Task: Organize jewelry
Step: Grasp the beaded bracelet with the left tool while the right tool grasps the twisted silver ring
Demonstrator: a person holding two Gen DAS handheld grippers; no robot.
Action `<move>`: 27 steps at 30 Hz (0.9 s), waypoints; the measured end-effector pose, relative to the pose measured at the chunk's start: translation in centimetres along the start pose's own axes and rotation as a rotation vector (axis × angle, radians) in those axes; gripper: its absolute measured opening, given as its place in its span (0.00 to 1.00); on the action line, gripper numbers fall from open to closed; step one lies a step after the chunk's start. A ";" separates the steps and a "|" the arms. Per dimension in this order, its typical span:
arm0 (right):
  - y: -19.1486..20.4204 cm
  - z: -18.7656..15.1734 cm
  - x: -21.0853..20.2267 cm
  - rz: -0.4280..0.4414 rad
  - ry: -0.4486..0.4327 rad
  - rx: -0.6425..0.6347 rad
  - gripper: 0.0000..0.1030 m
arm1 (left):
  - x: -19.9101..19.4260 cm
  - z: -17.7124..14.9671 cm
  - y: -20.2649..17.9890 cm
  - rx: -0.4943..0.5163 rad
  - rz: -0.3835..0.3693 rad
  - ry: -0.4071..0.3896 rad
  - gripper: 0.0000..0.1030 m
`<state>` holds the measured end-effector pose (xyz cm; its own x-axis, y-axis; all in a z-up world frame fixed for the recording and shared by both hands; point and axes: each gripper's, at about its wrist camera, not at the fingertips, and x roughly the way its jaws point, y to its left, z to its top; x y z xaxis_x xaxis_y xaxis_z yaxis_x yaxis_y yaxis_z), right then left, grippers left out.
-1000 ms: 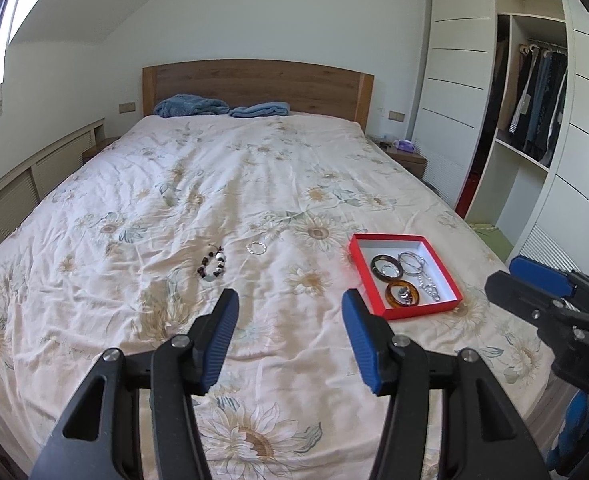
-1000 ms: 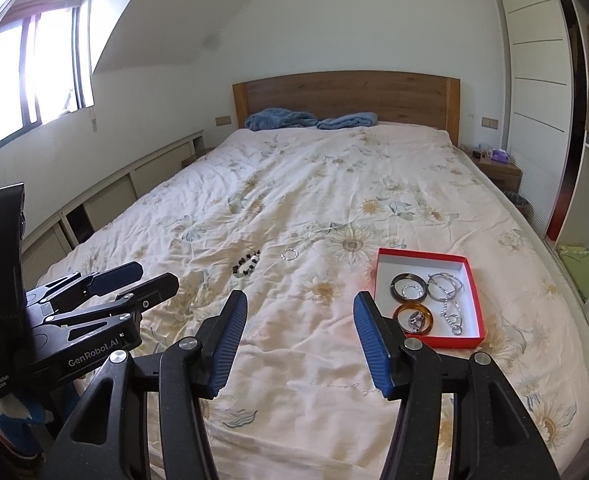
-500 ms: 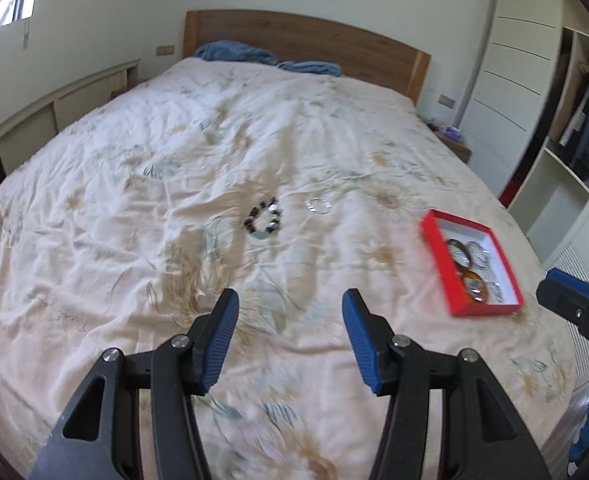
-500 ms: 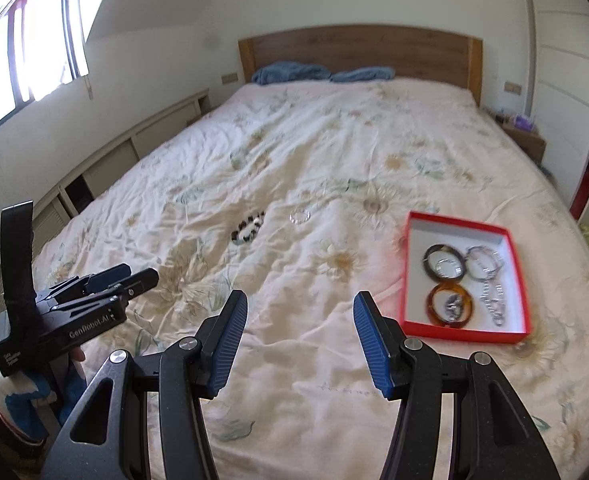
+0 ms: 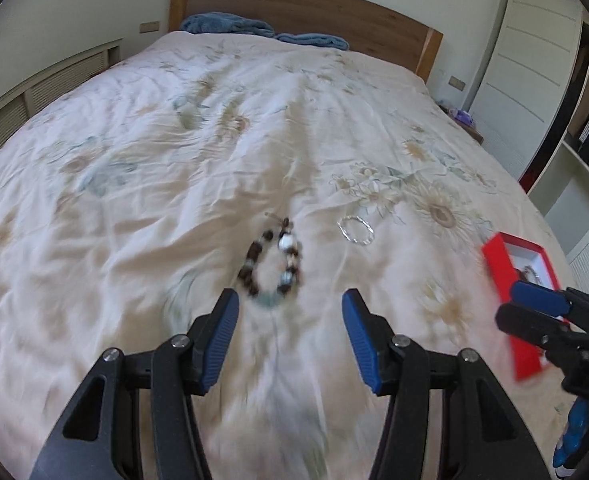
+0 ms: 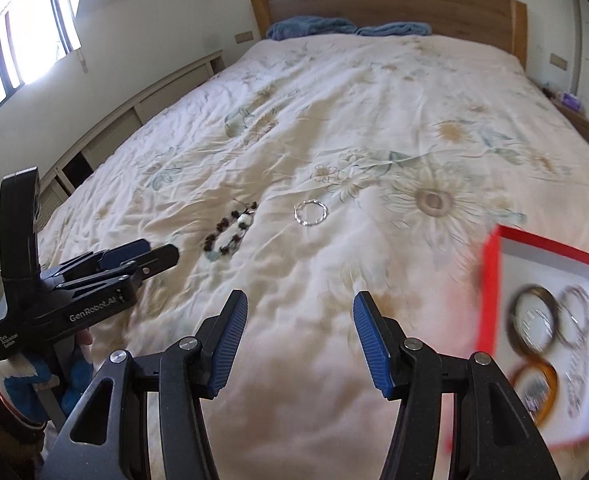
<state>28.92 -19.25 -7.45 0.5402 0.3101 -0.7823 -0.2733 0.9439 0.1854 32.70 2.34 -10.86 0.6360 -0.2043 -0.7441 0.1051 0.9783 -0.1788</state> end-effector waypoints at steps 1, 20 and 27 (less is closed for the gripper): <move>-0.2 0.5 1.0 0.005 0.005 -0.002 0.53 | 1.3 0.4 0.0 0.008 0.009 0.007 0.50; -1.4 7.0 16.6 0.034 0.068 -0.016 0.54 | 10.2 0.7 1.8 0.025 -0.005 0.071 0.50; -1.0 7.0 18.3 0.017 0.081 -0.050 0.39 | 10.2 0.6 1.9 0.028 -0.012 0.060 0.40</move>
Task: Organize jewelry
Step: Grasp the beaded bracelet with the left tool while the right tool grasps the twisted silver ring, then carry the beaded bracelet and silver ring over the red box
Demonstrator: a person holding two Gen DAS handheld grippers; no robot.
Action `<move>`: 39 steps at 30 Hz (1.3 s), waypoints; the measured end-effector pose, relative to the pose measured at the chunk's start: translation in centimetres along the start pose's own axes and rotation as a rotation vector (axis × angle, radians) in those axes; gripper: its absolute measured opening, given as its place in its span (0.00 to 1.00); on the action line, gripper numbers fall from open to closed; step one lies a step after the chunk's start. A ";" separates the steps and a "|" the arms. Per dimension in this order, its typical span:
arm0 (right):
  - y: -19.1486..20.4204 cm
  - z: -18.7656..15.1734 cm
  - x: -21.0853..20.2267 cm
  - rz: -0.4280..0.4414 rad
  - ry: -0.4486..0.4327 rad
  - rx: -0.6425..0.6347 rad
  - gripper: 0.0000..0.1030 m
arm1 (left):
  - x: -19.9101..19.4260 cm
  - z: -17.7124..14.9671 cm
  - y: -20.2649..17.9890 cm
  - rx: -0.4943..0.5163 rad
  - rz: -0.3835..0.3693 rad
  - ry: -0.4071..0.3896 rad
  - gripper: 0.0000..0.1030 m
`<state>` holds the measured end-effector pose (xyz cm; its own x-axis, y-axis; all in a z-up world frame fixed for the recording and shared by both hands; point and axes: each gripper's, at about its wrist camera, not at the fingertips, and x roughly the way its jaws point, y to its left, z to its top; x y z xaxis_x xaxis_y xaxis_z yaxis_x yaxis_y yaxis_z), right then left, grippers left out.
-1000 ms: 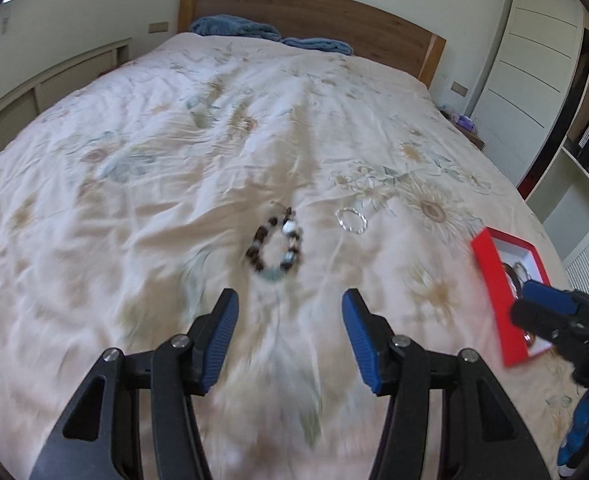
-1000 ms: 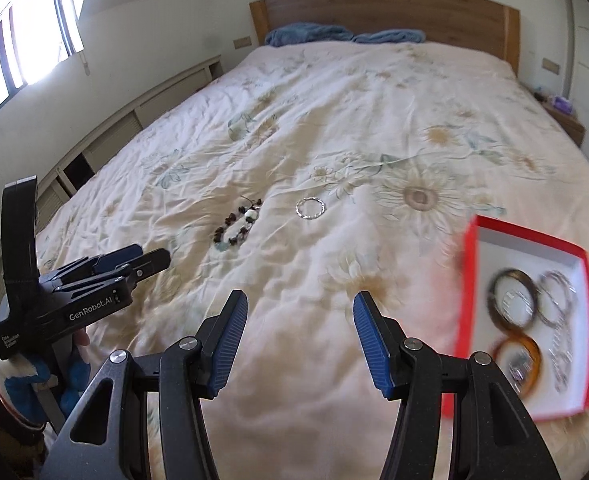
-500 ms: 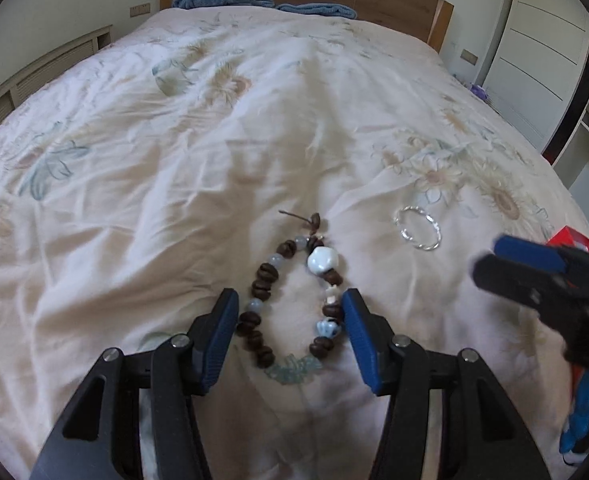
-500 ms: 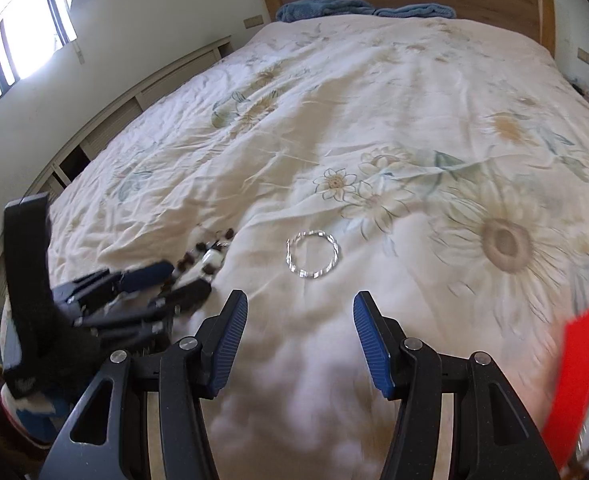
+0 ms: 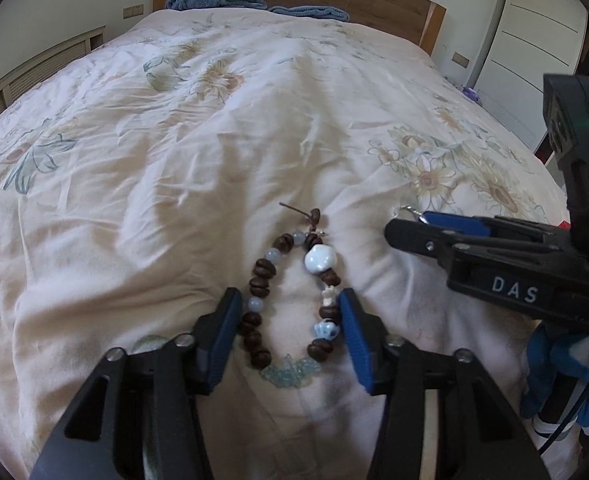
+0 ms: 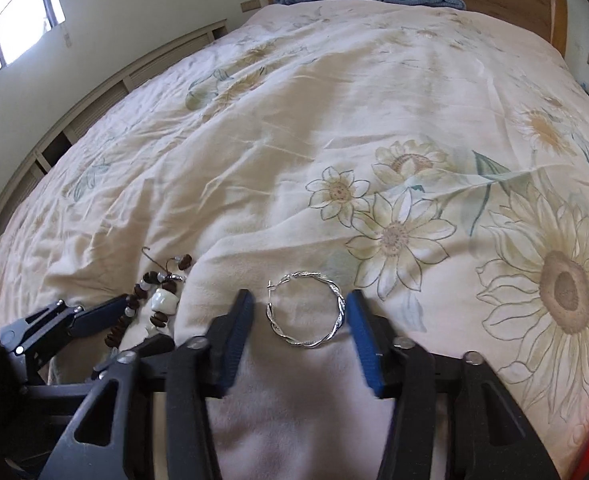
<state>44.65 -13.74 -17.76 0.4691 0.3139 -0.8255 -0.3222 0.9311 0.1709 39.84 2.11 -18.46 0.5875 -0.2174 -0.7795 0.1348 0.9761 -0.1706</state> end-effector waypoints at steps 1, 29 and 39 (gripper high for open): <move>-0.2 -0.1 0.0 0.004 -0.001 0.005 0.39 | 0.0 0.0 0.0 -0.001 -0.003 -0.001 0.35; 0.5 -6.6 -14.2 0.088 -0.123 0.119 0.39 | -10.1 -0.1 -4.7 0.044 -0.044 -0.047 0.17; -4.2 -11.1 -22.6 0.006 -0.192 0.189 0.39 | -13.5 -0.6 -13.8 0.125 -0.167 -0.058 0.17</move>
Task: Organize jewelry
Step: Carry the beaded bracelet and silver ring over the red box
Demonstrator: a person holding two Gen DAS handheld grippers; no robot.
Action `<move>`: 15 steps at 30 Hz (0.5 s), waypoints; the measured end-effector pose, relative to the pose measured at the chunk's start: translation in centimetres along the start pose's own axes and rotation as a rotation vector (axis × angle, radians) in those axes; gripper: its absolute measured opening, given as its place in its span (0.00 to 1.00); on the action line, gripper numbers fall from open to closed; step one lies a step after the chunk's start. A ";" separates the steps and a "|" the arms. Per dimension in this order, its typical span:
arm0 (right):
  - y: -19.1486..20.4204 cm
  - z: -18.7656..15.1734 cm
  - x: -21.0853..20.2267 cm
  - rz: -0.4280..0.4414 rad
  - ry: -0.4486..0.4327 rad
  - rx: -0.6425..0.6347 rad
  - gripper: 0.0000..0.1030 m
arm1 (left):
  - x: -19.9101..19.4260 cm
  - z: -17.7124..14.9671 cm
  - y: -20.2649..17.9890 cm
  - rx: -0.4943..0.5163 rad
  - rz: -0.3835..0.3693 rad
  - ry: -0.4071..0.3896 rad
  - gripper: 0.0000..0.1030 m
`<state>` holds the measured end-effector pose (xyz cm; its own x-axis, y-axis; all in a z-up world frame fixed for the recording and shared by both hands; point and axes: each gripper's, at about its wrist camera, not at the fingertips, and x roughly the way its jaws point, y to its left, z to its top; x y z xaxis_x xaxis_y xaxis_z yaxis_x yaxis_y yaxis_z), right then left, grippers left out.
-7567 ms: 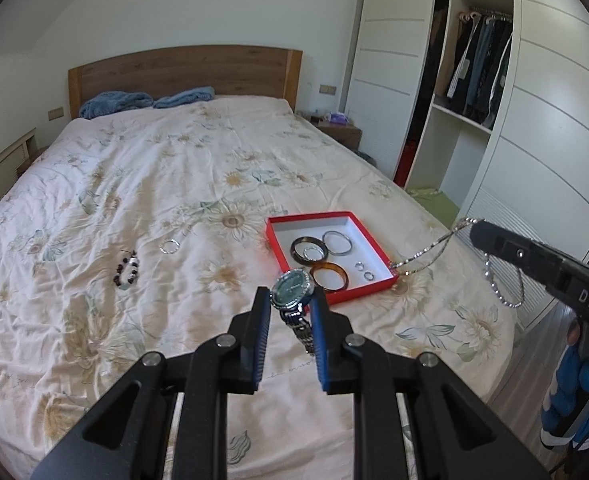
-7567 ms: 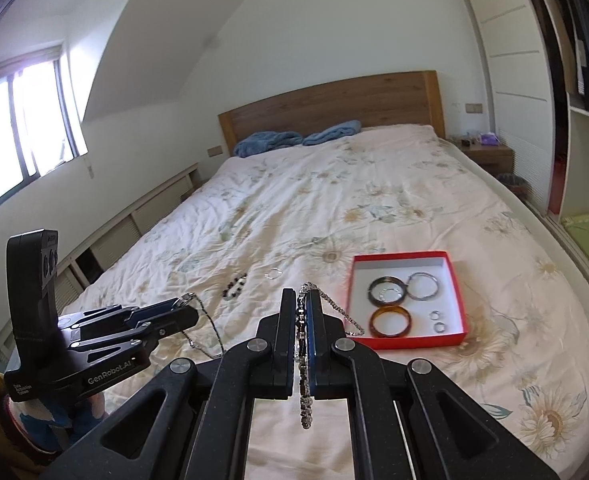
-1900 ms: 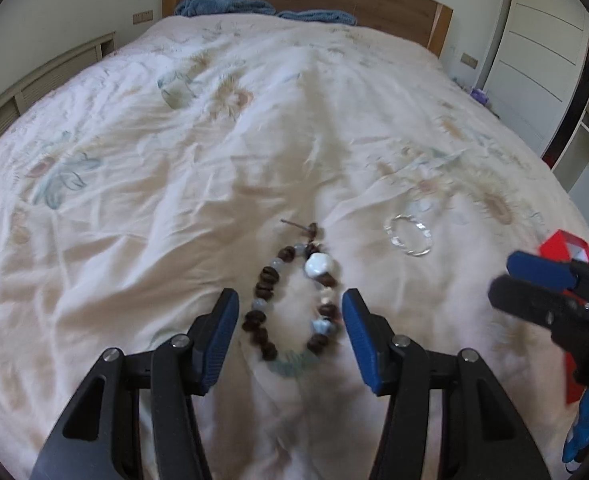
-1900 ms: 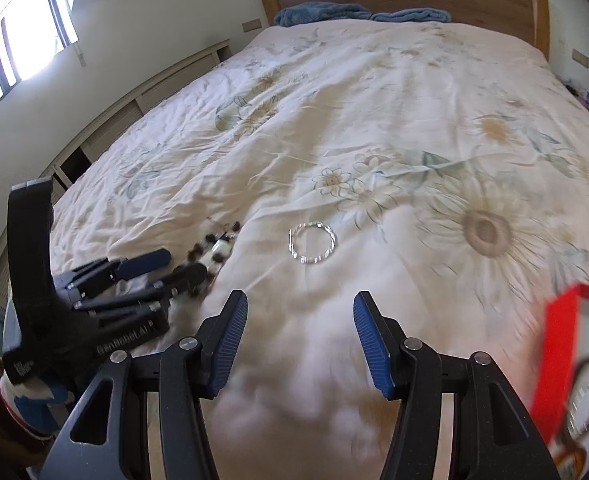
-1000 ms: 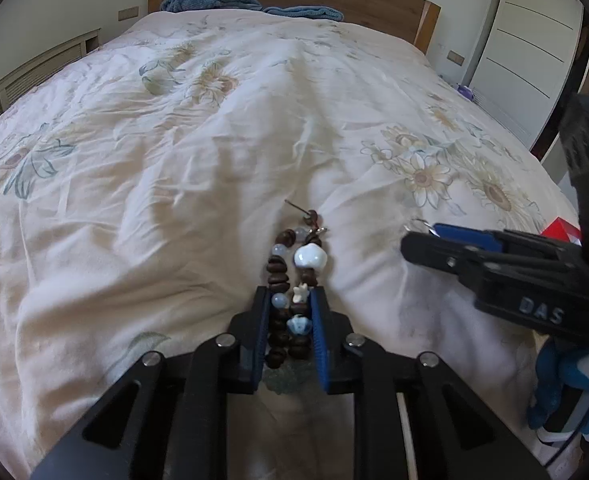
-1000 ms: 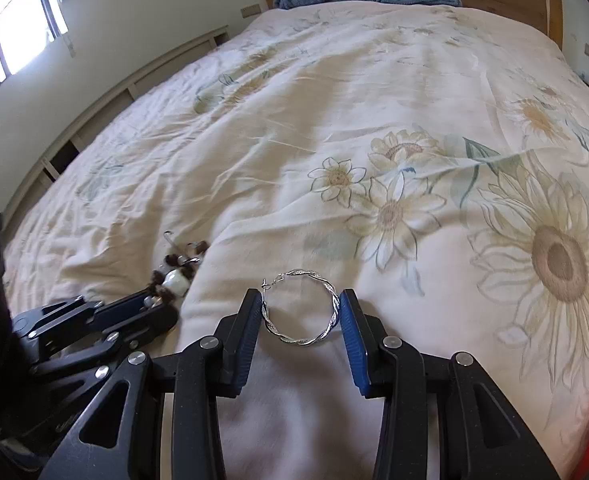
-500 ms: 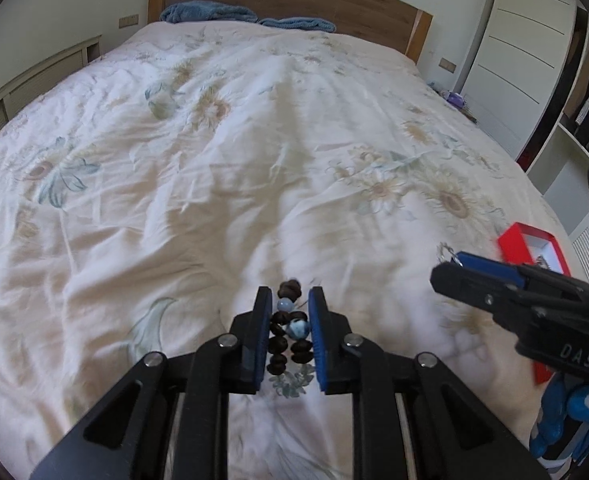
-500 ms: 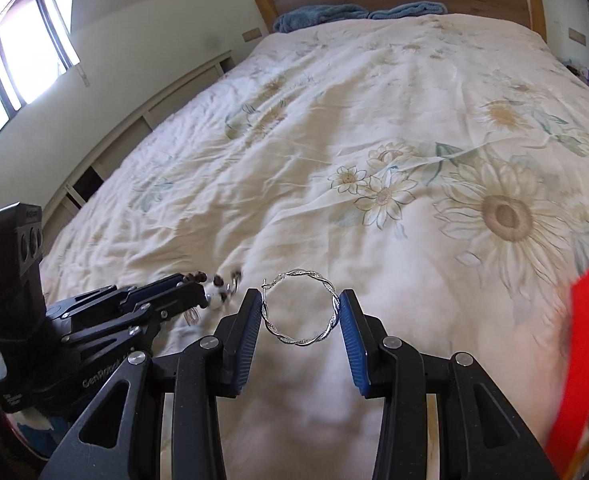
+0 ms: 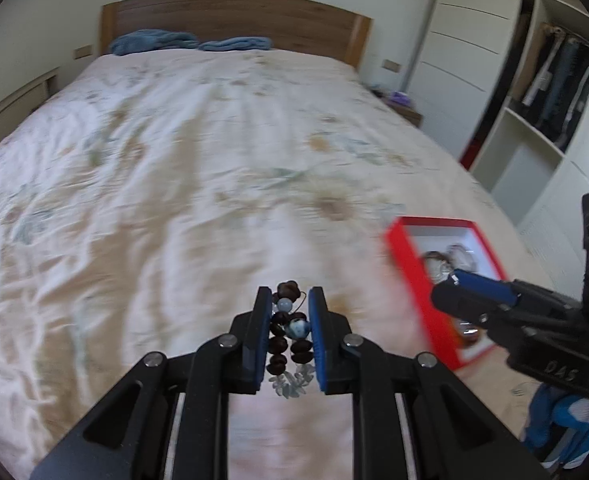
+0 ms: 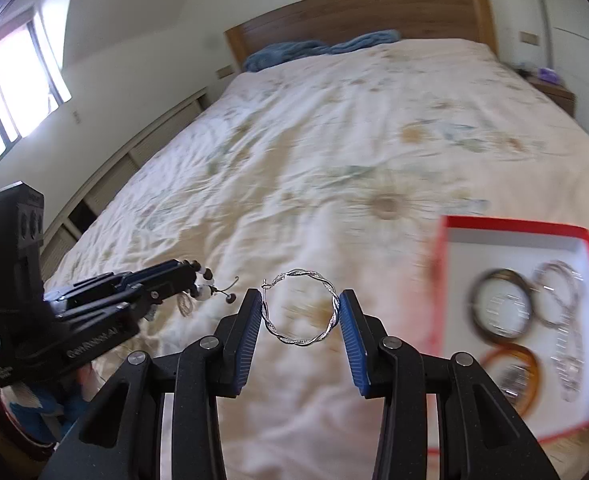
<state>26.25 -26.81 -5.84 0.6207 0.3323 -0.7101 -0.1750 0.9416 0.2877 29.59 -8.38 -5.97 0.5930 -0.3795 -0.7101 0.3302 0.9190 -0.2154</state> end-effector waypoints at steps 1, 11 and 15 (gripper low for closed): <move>-0.9 -0.2 -0.8 -0.016 -0.004 0.006 0.39 | 0.1 0.1 -1.1 0.007 -0.019 0.001 0.17; -11.6 -3.3 -5.4 -0.182 0.018 0.063 0.39 | 4.2 1.3 -14.1 0.104 -0.208 0.054 0.17; -15.3 -4.7 -5.4 -0.225 0.045 0.090 0.39 | 6.7 1.2 -17.9 0.128 -0.245 0.091 0.17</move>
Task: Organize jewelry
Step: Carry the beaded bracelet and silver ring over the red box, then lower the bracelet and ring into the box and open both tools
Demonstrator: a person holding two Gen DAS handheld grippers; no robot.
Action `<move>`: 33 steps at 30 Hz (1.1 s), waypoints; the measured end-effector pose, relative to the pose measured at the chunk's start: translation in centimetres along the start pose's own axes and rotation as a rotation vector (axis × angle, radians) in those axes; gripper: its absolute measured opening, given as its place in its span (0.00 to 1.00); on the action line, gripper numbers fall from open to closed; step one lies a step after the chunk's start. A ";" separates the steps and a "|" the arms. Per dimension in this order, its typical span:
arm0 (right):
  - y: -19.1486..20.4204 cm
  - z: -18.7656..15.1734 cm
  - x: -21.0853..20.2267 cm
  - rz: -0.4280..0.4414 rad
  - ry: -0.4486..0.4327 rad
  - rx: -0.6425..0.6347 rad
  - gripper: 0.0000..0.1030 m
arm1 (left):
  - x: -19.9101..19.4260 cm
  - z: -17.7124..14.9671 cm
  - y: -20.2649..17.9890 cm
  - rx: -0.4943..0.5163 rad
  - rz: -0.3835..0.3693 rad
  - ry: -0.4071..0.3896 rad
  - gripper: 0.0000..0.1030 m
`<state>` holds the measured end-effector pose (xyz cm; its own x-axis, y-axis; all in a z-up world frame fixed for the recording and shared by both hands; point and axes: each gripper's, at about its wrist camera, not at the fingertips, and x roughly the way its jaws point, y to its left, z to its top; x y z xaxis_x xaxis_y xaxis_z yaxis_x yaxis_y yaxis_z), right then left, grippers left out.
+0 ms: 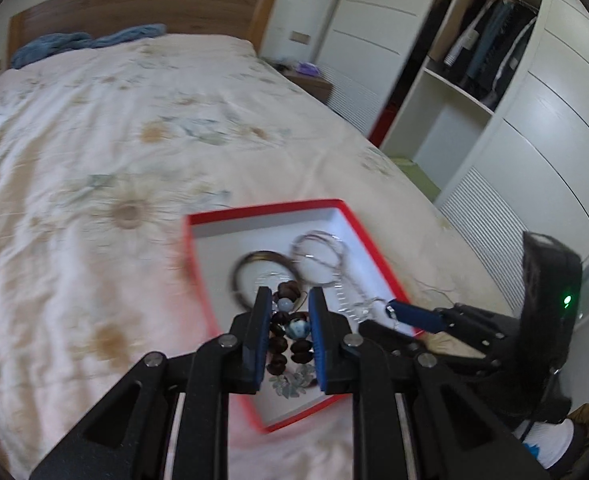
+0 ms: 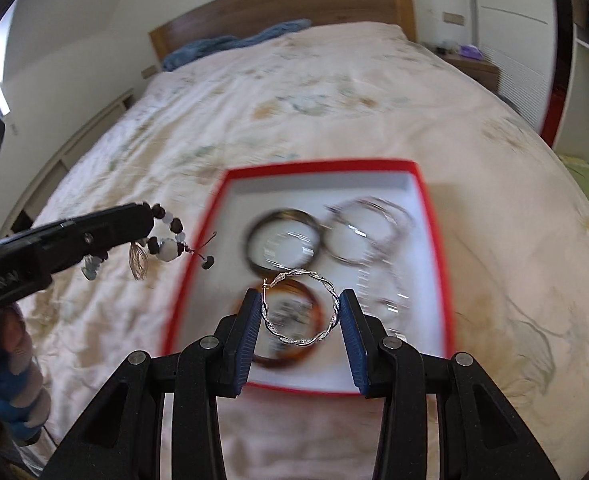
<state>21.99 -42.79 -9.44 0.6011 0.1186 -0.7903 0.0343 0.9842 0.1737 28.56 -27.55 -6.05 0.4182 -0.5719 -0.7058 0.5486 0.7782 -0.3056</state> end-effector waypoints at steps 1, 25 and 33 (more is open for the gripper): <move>-0.7 -0.2 0.3 -0.005 0.007 0.006 0.39 | 1.1 0.1 -0.6 0.005 -0.002 0.012 0.17; -3.9 -2.1 3.9 -0.034 0.115 -0.054 0.40 | 9.8 -1.3 -0.2 -0.007 0.084 0.150 0.18; -3.3 -2.4 1.0 -0.048 0.085 -0.035 0.41 | 6.6 -1.2 -0.4 -0.025 0.085 0.119 0.29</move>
<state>20.61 -45.61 -12.20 0.5294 0.0806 -0.8446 0.0325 0.9928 0.1151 30.22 -31.34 -11.29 0.3728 -0.4701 -0.8000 0.4961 0.8296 -0.2563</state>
